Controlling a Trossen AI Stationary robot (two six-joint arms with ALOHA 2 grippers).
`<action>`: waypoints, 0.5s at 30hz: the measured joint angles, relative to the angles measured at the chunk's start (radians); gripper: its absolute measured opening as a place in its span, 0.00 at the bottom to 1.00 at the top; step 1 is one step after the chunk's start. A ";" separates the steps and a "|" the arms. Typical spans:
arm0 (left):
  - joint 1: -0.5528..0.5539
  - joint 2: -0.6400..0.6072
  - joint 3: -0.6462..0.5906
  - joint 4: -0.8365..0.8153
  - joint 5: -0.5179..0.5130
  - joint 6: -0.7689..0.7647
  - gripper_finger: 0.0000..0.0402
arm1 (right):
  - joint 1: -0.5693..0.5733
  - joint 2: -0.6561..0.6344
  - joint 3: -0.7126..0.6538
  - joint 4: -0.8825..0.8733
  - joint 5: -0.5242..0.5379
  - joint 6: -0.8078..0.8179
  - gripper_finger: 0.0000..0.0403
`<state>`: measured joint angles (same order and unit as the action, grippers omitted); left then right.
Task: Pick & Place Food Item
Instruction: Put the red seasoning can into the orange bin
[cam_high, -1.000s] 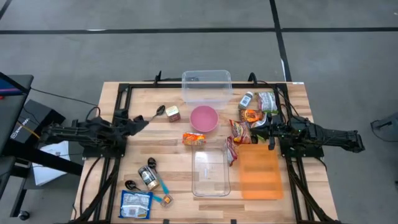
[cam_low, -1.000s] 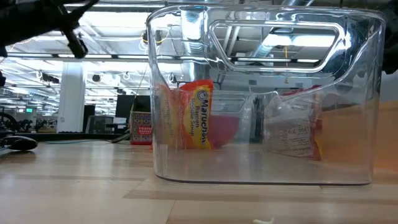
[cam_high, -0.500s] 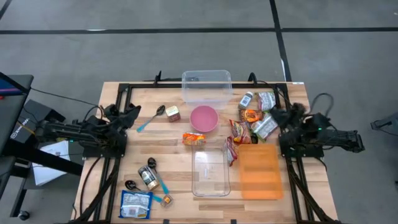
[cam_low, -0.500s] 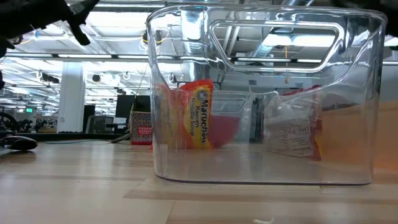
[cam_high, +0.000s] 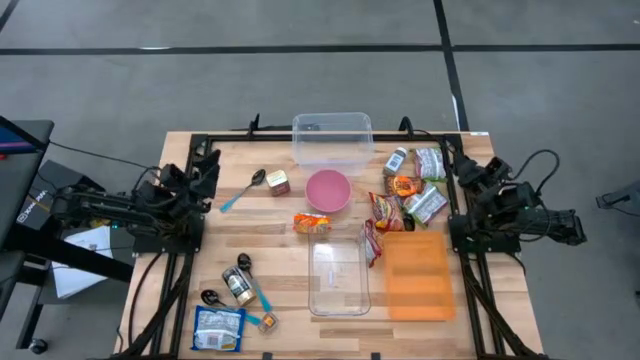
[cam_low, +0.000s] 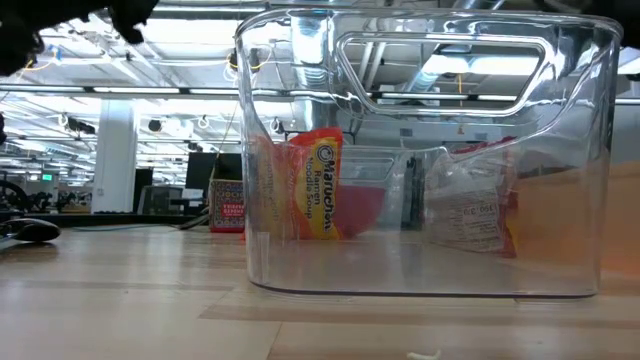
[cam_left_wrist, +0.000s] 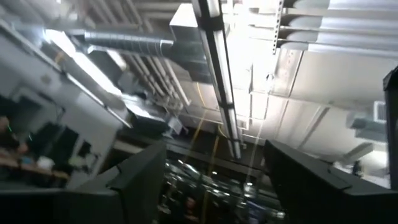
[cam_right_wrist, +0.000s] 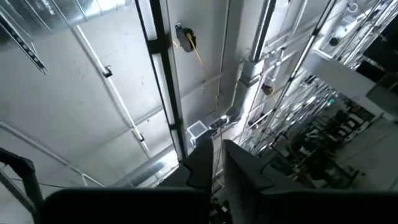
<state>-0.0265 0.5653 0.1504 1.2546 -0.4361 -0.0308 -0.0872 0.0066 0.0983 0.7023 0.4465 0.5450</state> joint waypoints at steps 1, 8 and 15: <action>0.000 0.008 0.022 -0.001 0.000 0.028 0.69 | 0.000 0.002 0.015 -0.014 -0.001 0.012 0.15; 0.000 0.041 0.173 -0.063 -0.016 0.237 0.74 | 0.002 0.022 0.183 -0.184 -0.060 -0.011 0.45; 0.000 0.047 0.371 -0.377 -0.089 0.314 0.74 | 0.002 0.060 0.406 -0.356 -0.060 -0.108 0.64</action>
<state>-0.0269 0.6123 0.5217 0.8775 -0.5252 0.2832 -0.0853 0.0665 0.5038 0.3459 0.3866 0.4370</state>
